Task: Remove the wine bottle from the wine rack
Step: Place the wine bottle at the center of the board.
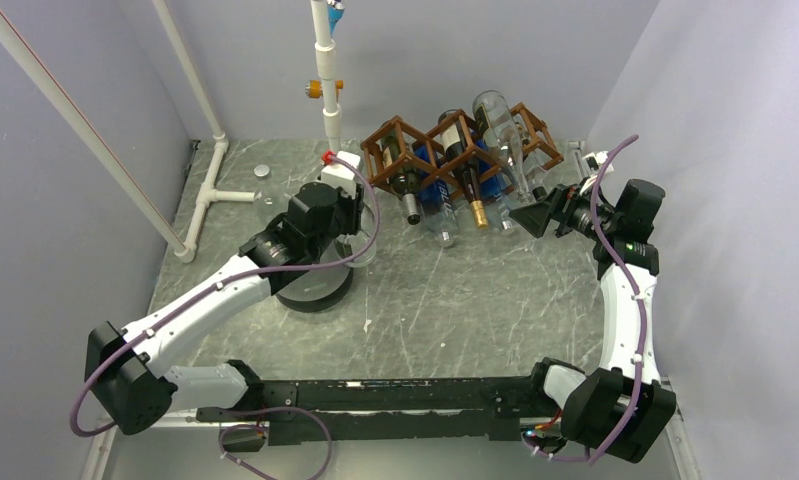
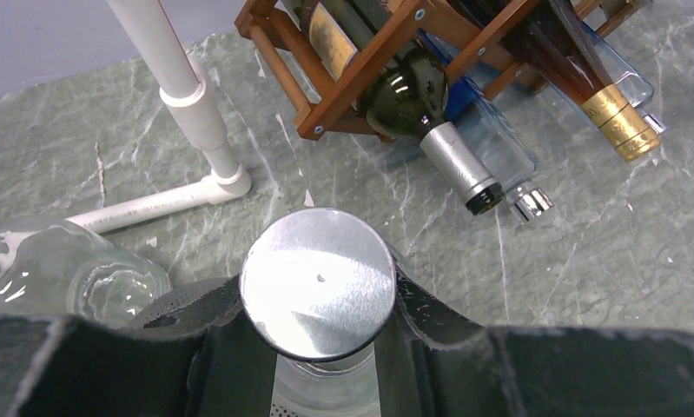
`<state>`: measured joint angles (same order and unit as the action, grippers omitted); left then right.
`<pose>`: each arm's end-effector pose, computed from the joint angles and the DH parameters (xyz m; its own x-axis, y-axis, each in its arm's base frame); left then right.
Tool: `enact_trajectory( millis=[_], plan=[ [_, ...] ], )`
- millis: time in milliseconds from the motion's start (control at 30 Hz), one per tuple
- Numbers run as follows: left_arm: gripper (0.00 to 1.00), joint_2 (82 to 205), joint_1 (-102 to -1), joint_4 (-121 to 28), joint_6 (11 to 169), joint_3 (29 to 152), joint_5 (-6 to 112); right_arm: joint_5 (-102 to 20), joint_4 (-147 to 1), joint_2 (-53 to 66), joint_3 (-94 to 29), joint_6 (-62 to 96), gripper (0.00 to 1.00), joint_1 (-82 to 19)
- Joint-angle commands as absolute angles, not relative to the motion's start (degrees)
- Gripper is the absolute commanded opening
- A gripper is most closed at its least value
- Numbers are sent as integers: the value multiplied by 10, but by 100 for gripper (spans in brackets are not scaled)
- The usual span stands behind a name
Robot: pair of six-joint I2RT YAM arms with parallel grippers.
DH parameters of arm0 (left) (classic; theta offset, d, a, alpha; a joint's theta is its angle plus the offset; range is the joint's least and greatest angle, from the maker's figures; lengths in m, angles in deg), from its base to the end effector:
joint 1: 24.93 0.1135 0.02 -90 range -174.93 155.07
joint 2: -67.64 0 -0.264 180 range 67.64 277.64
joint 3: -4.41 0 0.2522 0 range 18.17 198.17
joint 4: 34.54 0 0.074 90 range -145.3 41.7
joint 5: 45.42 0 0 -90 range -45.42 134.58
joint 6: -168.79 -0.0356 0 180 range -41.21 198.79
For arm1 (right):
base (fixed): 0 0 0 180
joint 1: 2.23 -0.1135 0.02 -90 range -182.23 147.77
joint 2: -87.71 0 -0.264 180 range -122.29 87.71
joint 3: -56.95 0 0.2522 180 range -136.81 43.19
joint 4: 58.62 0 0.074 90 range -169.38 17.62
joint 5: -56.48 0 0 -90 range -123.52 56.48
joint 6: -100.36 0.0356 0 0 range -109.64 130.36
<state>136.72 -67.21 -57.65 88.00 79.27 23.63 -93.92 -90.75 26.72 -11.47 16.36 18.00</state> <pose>0.2150 -0.1783 0.3535 -0.2777 0.0505 -0.9593 0.3356 0.9408 -0.0477 0.2221 -0.0488 0.3387 -0.4496 0.2207 -0.8656 -0.5263 0.7175 0.4563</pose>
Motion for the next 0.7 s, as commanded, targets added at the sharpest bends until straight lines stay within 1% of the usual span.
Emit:
enact_trajectory(
  millis=[0, 300, 667],
  plan=[
    [0, 1365, -647, -424, 857, 855, 256, -941, -892, 278, -117, 157, 99, 182],
    [0, 1420, -579, -369, 850, 889, 310, -941, -891, 280, -116, 156, 99, 182],
    [0, 1484, -527, -332, 836, 926, 377, -940, -892, 281, -117, 155, 99, 182]
  ],
)
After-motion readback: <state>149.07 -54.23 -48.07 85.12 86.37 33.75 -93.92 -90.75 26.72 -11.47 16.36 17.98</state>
